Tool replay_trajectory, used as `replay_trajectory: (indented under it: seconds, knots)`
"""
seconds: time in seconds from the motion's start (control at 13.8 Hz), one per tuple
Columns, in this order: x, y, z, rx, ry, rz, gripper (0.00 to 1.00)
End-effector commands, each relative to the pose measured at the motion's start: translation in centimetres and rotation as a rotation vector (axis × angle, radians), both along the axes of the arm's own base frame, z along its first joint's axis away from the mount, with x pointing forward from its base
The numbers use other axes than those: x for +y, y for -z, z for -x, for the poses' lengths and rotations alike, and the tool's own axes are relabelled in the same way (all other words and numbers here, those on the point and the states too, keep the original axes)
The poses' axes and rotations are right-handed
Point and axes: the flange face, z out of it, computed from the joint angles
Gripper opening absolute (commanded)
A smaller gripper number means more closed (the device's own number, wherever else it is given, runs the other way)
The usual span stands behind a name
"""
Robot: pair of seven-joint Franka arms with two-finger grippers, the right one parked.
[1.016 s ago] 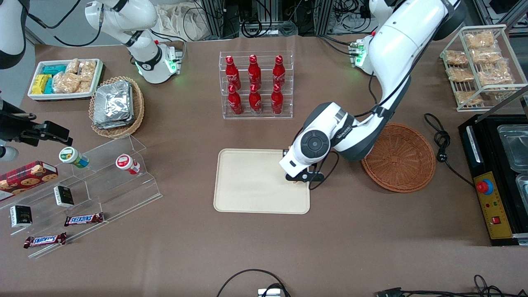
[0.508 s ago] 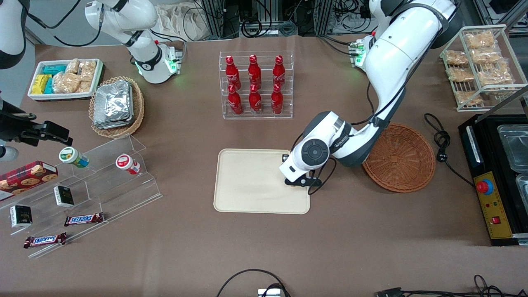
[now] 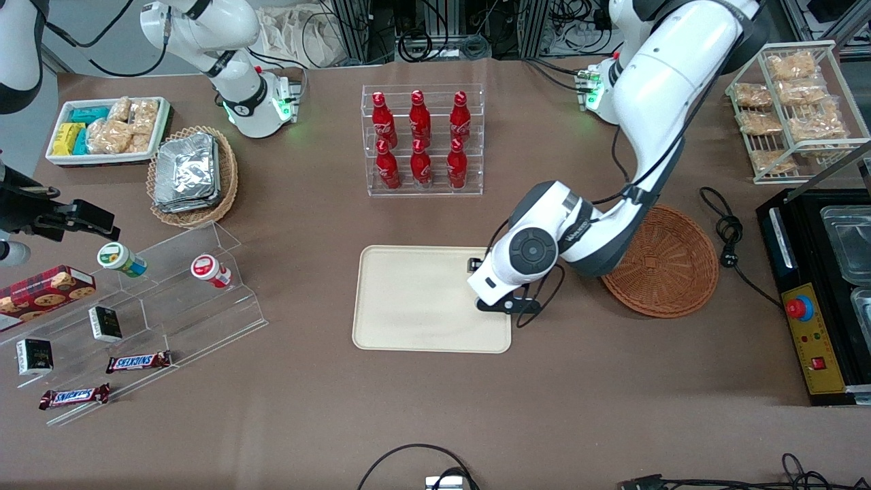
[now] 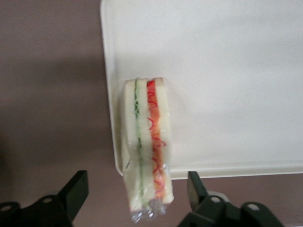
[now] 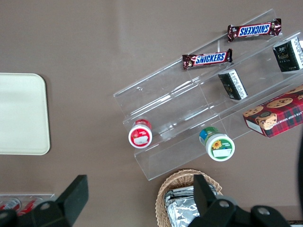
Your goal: Place sandwich from basket to tray
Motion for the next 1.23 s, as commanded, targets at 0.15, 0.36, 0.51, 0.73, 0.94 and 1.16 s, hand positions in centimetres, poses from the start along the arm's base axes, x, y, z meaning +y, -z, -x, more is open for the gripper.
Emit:
replay_trajectory:
  seconds: [0.15,0.36,0.51,0.73,0.94,1.16]
  knots:
    - [2.3,-9.8,2.0,-0.022,-0.005,-0.083,1.0]
    - [8.4,-12.9,3.6,0.001,-0.071,-0.091,1.0]
    - [11.1,-15.2,7.0,-0.005,-0.038,-0.077,1.0]
    - [15.9,-18.8,8.6,0.005,-0.096,-0.142,1.0]
    - [20.3,-24.8,6.3,-0.007,-0.176,-0.142,1.0]
    - [23.5,-26.5,2.1,-0.022,-0.193,-0.083,1.0]
